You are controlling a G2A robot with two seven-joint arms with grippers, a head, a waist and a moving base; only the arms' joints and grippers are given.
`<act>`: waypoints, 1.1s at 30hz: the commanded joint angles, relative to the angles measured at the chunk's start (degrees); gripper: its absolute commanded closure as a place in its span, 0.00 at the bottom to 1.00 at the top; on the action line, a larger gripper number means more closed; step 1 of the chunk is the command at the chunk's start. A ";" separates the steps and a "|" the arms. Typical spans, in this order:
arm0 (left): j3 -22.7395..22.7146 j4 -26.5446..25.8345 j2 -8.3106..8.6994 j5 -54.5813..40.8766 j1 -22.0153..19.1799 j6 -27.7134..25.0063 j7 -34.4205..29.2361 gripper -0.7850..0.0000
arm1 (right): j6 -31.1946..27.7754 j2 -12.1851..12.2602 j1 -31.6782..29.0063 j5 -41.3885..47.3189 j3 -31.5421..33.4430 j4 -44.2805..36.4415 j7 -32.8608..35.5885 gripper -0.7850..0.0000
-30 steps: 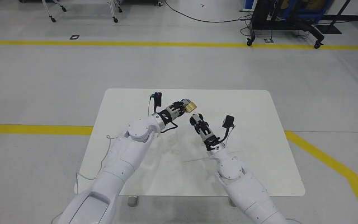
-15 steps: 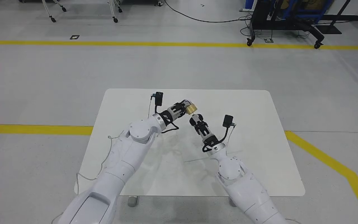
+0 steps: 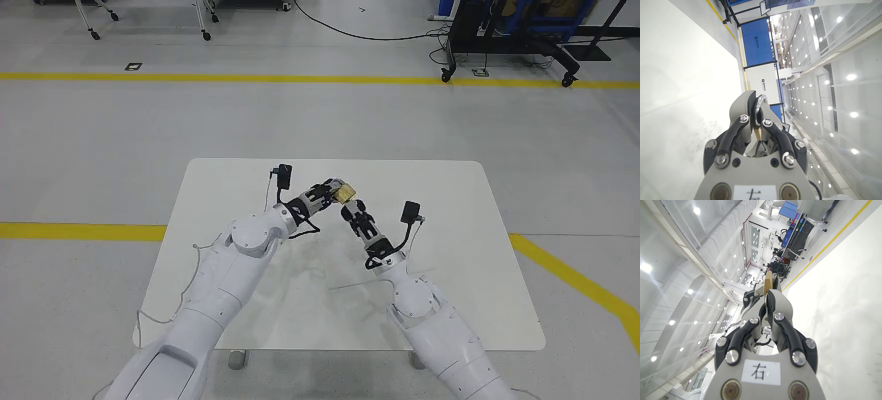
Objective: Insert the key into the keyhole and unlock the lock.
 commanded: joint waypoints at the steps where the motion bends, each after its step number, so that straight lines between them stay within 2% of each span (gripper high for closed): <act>1: -0.25 0.07 -0.02 -0.85 -0.01 0.52 -0.39 1.00 | -0.43 -0.02 -0.11 0.26 0.21 0.19 0.21 0.00; 8: -0.56 0.56 -0.15 -1.93 -0.24 1.91 -0.69 1.00 | -2.63 0.08 -1.27 4.30 1.90 -0.60 2.87 0.00; 10: -0.84 1.03 -0.32 -4.38 -0.29 3.98 -1.89 1.00 | -3.76 0.29 -1.55 5.95 3.37 -1.30 3.82 0.00; 14: -2.89 4.77 -0.84 -15.81 -1.86 15.28 -7.99 1.00 | -8.54 0.84 -2.72 9.27 7.11 -3.80 5.15 0.00; 17: -3.07 7.94 -1.20 -19.02 -3.73 21.44 -9.69 1.00 | -12.58 1.15 -3.89 11.01 8.94 -6.17 6.72 0.00; 21: -3.58 12.08 -2.12 -26.89 -5.49 30.06 -14.55 1.00 | -17.04 1.30 -4.52 13.35 8.68 -8.02 11.47 0.00; 25: -4.02 15.88 -2.73 -32.23 -7.26 36.12 -19.30 1.00 | -18.66 1.15 -3.70 15.44 6.86 -7.29 15.50 0.00; 33: -2.83 19.69 -3.23 -31.72 -9.43 36.83 -21.54 1.00 | -21.22 0.85 -1.65 15.93 5.02 -4.33 18.62 0.00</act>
